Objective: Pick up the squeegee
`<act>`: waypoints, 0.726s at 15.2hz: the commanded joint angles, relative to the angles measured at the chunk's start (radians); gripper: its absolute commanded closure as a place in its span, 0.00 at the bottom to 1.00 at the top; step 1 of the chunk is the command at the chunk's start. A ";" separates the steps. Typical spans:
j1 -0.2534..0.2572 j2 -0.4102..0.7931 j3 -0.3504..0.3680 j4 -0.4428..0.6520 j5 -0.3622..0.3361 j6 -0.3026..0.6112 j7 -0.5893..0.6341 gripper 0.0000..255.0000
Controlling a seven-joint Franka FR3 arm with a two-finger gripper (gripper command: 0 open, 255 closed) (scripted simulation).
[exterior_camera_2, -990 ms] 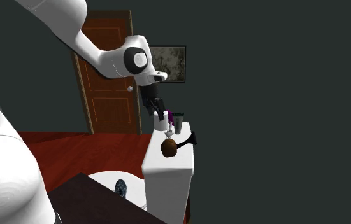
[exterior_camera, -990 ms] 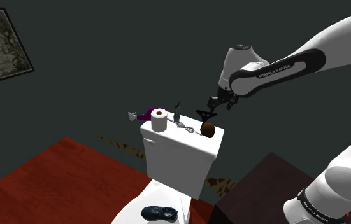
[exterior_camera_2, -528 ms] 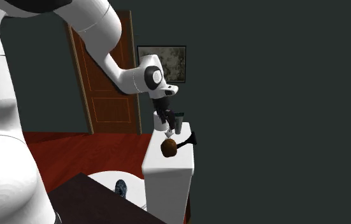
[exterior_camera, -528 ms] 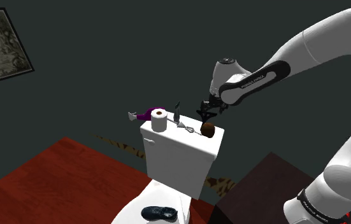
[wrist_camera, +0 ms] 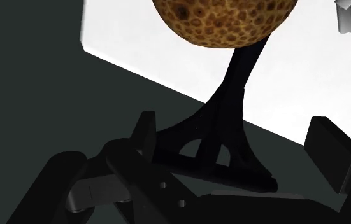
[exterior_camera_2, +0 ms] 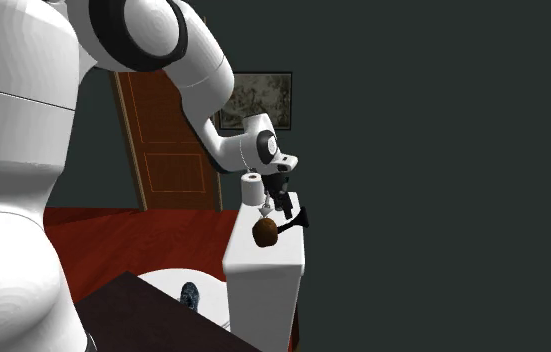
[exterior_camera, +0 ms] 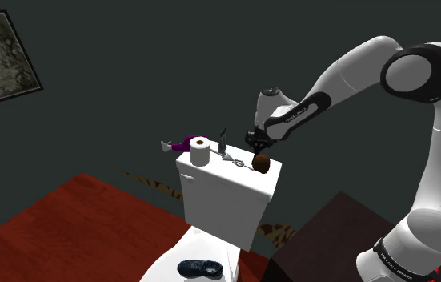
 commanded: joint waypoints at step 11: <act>0.027 0.146 -0.054 0.062 -0.059 0.086 0.084 1.00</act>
